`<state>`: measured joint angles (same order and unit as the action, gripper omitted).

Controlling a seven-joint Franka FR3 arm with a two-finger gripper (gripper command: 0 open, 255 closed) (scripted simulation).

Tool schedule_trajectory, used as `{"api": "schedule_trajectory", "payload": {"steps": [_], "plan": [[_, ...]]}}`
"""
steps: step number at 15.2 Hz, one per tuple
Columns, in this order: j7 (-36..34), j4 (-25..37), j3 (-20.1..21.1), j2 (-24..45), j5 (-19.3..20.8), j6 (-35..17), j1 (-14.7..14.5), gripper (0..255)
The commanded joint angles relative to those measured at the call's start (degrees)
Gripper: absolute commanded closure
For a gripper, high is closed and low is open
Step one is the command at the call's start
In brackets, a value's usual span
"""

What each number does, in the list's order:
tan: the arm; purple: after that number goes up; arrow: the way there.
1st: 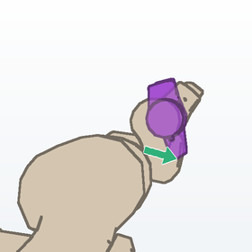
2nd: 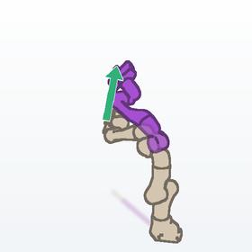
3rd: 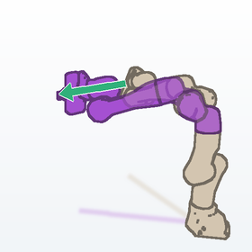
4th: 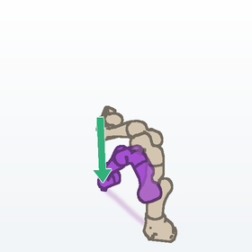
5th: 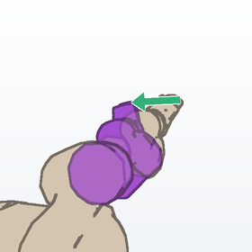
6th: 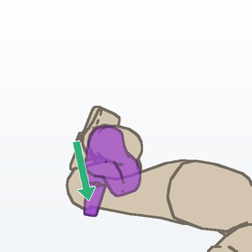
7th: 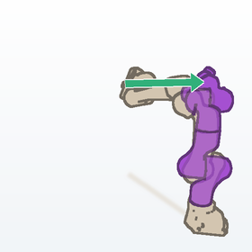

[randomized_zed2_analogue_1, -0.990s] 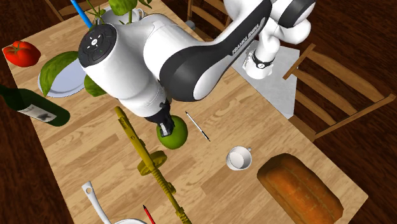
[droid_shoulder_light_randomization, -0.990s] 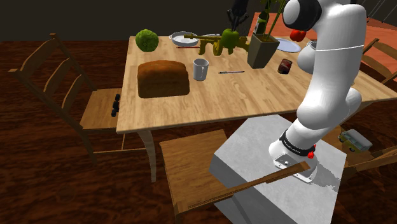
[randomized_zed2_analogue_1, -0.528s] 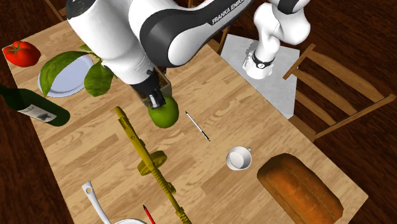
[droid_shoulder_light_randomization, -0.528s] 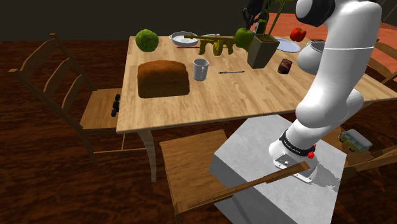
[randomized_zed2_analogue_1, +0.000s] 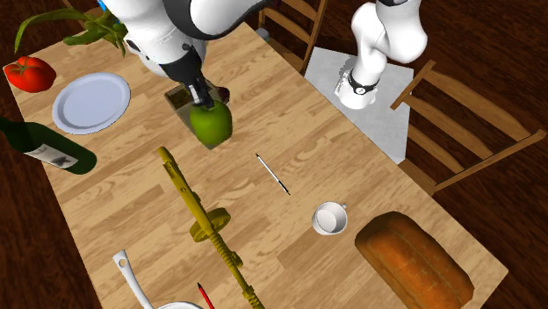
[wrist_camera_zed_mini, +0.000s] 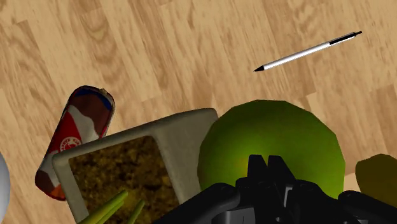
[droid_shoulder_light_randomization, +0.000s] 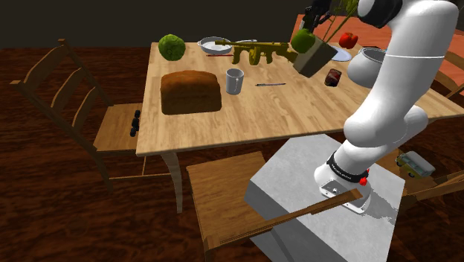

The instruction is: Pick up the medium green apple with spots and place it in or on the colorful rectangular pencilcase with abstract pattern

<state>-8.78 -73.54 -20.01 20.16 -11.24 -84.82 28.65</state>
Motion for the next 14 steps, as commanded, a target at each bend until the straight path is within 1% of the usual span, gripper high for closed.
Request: {"api": "schedule_trajectory", "payload": {"steps": [1, 8, 11, 14], "plan": [[2.39, -0.49, -0.91, -0.45, 0.36, 0.47, 1.63, 255], [10.88, 3.48, -3.69, 0.98, 0.19, 3.92, 8.13, 255], [14.60, 6.83, -4.78, 2.72, -0.30, 5.92, 11.41, 255], [18.29, 11.45, -5.68, 5.27, -1.11, 8.38, 15.16, 255]]}}
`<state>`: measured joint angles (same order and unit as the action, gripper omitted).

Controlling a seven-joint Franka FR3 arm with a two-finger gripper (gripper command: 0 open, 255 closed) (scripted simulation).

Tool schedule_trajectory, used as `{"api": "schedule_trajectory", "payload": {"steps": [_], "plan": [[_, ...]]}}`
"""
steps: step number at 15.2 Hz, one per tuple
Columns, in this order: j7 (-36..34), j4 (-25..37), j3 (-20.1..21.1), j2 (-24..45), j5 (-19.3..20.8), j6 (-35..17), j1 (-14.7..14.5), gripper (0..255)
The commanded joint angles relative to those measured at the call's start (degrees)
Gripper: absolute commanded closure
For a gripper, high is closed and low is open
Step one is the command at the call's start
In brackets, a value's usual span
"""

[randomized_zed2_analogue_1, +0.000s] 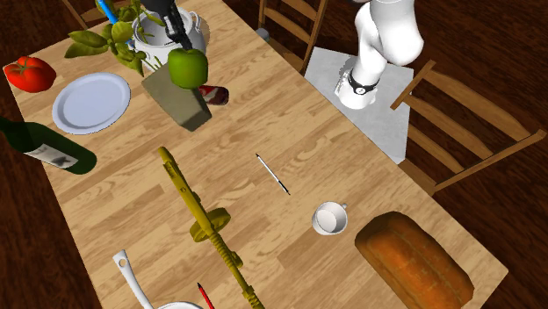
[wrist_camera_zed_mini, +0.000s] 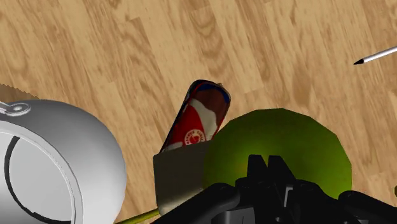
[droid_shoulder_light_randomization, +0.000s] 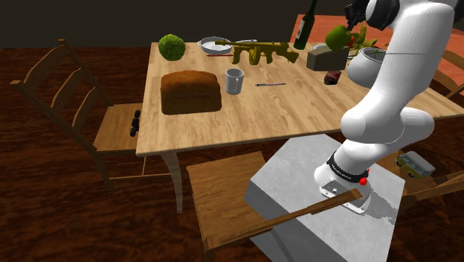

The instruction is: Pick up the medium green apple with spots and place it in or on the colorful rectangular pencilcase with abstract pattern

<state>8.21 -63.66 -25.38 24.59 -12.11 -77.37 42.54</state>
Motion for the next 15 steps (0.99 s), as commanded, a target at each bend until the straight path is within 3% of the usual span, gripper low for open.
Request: {"api": "schedule_trajectory", "payload": {"steps": [1, 3, 15], "plan": [[2.51, 3.48, -0.55, 1.91, -0.60, 1.89, 2.67, 255], [5.36, 9.21, -1.00, 5.12, -1.71, 4.66, 6.46, 255], [5.81, -7.25, -1.26, 0.77, 0.13, -7.40, 3.02, 255]]}}
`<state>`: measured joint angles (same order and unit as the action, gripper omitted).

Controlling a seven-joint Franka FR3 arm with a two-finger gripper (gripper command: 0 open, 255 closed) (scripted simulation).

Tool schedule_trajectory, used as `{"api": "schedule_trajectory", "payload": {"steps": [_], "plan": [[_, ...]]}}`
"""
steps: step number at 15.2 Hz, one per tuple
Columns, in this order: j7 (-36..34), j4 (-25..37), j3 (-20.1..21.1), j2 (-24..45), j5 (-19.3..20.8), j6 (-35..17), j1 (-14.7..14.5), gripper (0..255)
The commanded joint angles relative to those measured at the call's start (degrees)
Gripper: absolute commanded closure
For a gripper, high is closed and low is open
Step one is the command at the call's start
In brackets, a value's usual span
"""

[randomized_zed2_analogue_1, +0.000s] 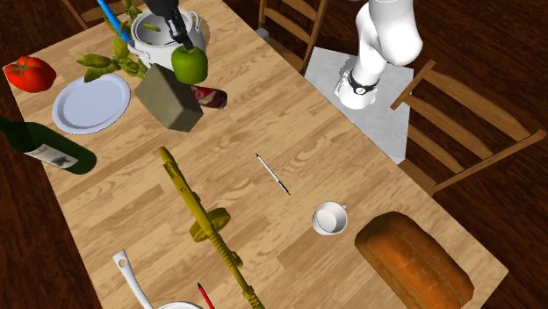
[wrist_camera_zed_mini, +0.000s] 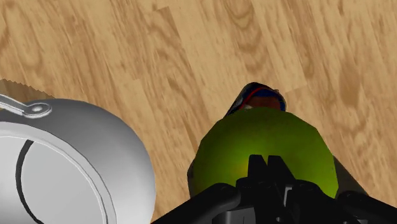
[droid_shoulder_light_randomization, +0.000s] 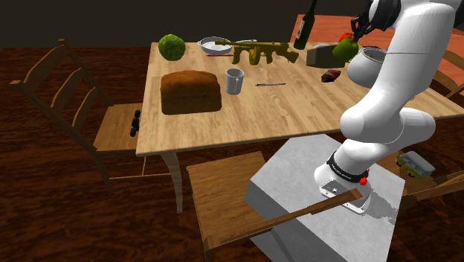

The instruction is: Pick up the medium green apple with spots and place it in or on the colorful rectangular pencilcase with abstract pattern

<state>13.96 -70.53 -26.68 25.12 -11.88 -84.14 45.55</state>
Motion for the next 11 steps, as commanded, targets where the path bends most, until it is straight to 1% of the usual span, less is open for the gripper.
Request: {"api": "schedule_trajectory", "payload": {"steps": [1, 11], "plan": [[0.10, -1.41, 0.05, 0.07, -0.03, -1.50, -0.16, 255], [0.55, -10.00, 0.20, -0.45, 0.07, -9.48, -1.30, 255]]}}
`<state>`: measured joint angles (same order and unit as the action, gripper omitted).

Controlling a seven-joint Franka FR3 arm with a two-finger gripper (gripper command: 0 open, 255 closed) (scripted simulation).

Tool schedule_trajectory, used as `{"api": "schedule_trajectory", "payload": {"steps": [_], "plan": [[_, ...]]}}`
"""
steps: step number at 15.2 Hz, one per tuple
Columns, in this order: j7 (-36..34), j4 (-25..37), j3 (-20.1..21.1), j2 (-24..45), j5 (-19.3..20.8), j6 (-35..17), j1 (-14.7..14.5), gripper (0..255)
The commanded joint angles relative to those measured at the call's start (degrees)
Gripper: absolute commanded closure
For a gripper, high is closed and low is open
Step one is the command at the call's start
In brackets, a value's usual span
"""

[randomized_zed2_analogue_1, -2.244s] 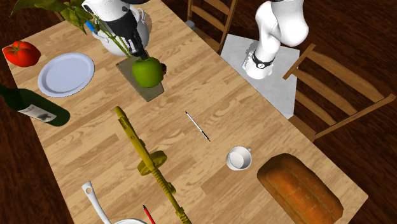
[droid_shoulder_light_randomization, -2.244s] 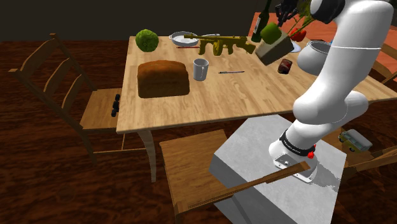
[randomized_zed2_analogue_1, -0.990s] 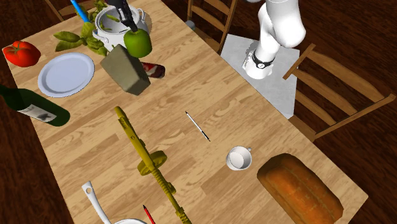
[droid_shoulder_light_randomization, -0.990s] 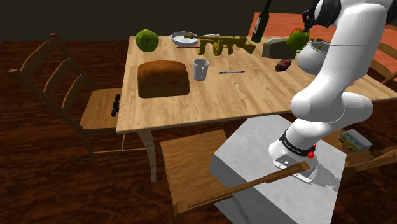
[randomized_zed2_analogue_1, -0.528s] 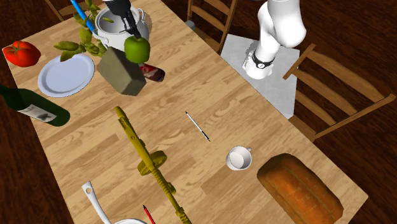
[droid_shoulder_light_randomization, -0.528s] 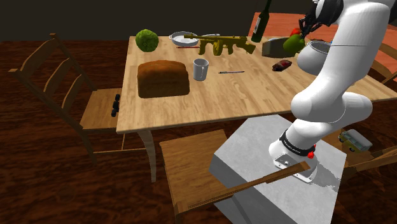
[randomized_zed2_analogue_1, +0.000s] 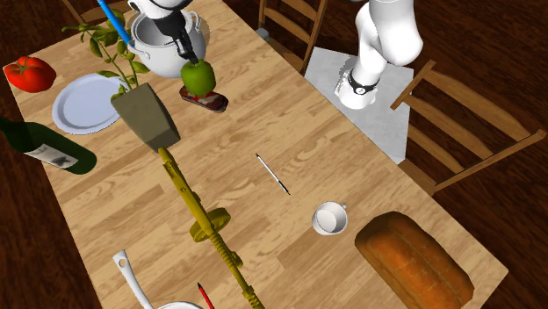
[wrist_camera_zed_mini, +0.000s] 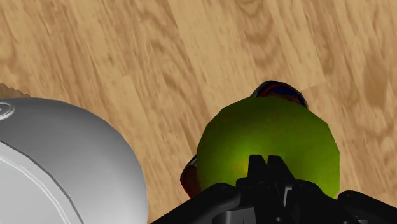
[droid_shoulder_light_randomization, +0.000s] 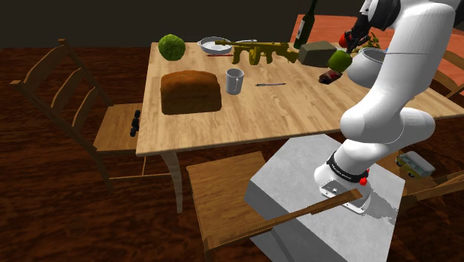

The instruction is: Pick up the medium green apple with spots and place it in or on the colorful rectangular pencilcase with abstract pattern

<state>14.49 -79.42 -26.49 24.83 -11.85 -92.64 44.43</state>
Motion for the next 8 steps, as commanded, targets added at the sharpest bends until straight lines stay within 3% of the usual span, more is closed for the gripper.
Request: {"api": "schedule_trajectory", "payload": {"steps": [1, 8], "plan": [[0.08, -1.83, 0.04, -0.12, 0.00, -1.73, -0.25, 255], [0.24, -3.64, 0.12, 0.06, -0.12, -3.68, -0.41, 255]]}}
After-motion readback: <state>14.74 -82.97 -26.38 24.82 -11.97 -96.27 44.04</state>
